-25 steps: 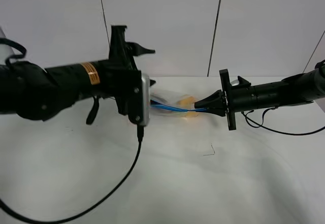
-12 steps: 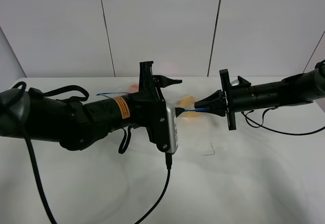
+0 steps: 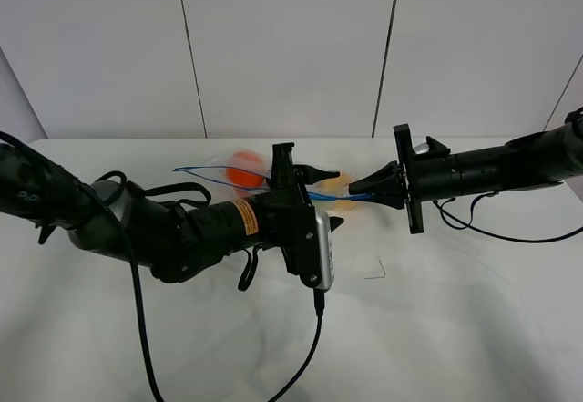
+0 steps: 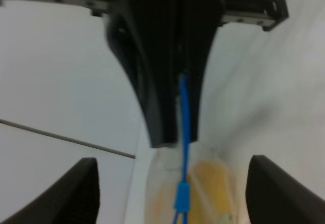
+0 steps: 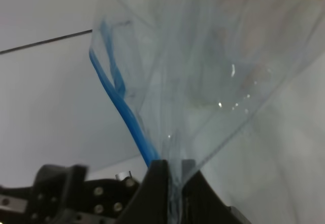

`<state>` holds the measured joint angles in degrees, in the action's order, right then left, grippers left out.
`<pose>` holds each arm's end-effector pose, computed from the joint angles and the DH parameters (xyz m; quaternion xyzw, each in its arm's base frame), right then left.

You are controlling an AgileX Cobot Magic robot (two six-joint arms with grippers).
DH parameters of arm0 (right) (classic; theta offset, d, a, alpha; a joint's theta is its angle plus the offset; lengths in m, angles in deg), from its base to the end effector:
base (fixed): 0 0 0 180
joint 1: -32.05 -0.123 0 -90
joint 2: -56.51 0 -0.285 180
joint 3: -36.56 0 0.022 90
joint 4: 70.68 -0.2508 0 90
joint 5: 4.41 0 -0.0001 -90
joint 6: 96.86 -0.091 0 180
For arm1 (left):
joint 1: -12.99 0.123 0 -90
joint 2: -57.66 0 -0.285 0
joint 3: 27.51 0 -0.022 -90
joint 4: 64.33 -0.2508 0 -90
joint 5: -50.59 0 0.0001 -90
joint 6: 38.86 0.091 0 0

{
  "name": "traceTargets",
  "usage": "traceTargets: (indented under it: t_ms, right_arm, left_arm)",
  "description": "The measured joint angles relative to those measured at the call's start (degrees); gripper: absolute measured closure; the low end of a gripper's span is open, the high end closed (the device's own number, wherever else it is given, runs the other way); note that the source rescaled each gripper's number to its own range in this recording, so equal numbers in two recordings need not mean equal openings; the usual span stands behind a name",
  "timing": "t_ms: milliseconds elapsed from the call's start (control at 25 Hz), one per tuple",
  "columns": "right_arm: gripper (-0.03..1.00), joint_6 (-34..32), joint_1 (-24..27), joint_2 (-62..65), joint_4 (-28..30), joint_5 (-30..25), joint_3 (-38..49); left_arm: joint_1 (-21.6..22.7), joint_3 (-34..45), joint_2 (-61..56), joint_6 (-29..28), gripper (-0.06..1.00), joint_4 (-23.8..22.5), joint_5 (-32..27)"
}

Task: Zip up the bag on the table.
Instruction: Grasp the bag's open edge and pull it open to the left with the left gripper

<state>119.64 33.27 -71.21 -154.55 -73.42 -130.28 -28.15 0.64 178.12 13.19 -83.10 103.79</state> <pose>0.3649 0.0768 0.1368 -0.1560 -0.8038 -0.5741 0.0066 0.2716 -0.2684 0.1553 0.6402 0.3851 0.0324 0.6639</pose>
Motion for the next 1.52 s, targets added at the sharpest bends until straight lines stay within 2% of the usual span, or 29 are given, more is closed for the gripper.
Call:
traceTargets:
  t_ms: [160, 360, 400, 520, 600, 720, 1080, 1200, 1240, 1520]
  right_arm:
    - [0.97, 0.00, 0.00, 0.00, 0.00, 0.00, 0.00]
    - [0.97, 0.00, 0.00, 0.00, 0.00, 0.00, 0.00]
    - [0.97, 0.00, 0.00, 0.00, 0.00, 0.00, 0.00]
    - [0.97, 0.00, 0.00, 0.00, 0.00, 0.00, 0.00]
    - [0.97, 0.00, 0.00, 0.00, 0.00, 0.00, 0.00]
    - [0.97, 0.00, 0.00, 0.00, 0.00, 0.00, 0.00]
    - [0.97, 0.00, 0.00, 0.00, -0.04, 0.00, 0.00]
    - [0.97, 0.00, 0.00, 0.00, -0.04, 0.00, 0.00]
    - [0.97, 0.00, 0.00, 0.00, -0.04, 0.00, 0.00]
    - [0.97, 0.00, 0.00, 0.00, -0.04, 0.00, 0.00]
  left_arm:
    - [0.00, -1.18, 0.94, 0.00, 0.02, 0.00, 0.62]
    - [0.00, -1.31, 0.99, -1.06, 0.28, 0.00, 0.66]
    - [0.00, -1.31, 0.99, -1.06, 0.28, 0.00, 0.66]
    - [0.00, -1.31, 0.99, -1.23, 0.40, 0.00, 0.66]
    - [0.00, -1.31, 0.99, -1.34, 0.54, -0.01, 0.66]
    - [0.00, -1.31, 0.99, -1.34, 0.66, -0.12, 0.66]
    - [0.00, -1.31, 1.05, -1.47, 0.75, -0.17, -0.26]
    - [0.00, -1.31, 1.05, -1.54, 0.92, -0.23, -0.40]
    - [0.00, -1.31, 1.05, -1.54, 0.94, -0.23, -0.54]
    - [0.11, -1.31, 1.05, -1.02, 0.94, 0.36, -1.01]
